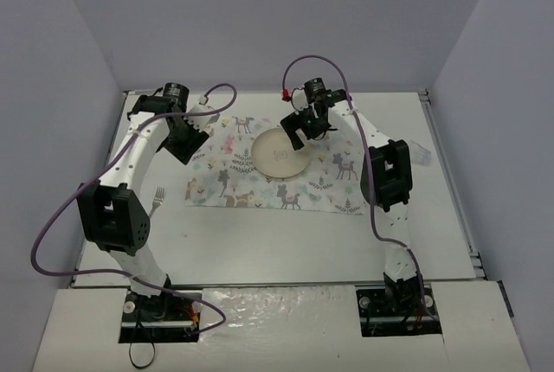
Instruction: Set the dinner table for one person
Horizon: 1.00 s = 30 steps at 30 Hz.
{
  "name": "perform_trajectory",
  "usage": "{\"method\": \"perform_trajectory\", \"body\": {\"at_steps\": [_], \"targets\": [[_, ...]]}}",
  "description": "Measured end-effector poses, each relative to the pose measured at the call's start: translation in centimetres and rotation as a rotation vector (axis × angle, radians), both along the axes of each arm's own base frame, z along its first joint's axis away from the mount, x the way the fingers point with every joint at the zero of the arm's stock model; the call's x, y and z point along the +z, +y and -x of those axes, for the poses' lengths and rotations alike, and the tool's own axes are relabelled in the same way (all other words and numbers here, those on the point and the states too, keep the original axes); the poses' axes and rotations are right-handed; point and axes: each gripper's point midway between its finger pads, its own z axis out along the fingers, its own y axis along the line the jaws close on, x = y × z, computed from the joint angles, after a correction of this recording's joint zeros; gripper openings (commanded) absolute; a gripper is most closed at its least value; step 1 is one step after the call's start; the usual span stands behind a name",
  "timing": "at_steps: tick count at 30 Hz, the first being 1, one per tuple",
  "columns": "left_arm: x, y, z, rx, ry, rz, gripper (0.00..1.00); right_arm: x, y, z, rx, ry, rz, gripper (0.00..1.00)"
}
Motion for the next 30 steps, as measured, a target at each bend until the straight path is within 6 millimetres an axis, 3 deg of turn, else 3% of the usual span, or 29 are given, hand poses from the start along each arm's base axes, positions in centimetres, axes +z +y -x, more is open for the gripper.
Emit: {"method": "perform_trajectory", "body": {"at_steps": [6,9,11,15,17,20,25,27,30], "targets": [[1.1,-0.1,-0.8,0.001,-0.04,0.007,0.46,0.1,-0.9,-0.6,-0.003,-0.038,0.064,1.0],[1.3,-0.2,-1.1,0.0,-0.046,0.011,0.46,1.4,-2.9,-1.2,-0.029,-0.09,0.106,1.0],[1.2,-0.3,-1.1,-0.001,-0.044,0.015,0.46,2.9,-5.2,-1.5,-0.073,-0.13,0.13,1.0],[0.7,-0.7,-1.2,0.0,-0.044,0.038,0.46,8.3,-12.4,-2.8,-0.254,-0.232,0.116,0.98],[-0.4,-0.9,-0.7,0.002,-0.02,0.047,0.47,10.2,-16.0,-2.2,-0.312,-0.252,0.104,0.97],[-2.9,-0.8,0.4,0.016,0.043,0.046,0.47,10.5,-19.9,-0.2,-0.383,-0.228,0.12,0.97],[-6.1,-1.2,1.3,0.032,0.086,0.07,0.48,5.4,-19.1,5.0,-0.349,-0.067,0.123,0.99],[-6.9,-1.7,1.3,0.034,0.09,0.096,0.47,3.5,-18.8,6.9,-0.328,0.002,0.136,0.95],[-7.9,-2.7,0.8,0.024,0.101,0.138,0.37,2.9,-19.7,8.2,-0.318,0.055,0.142,0.89]]}}
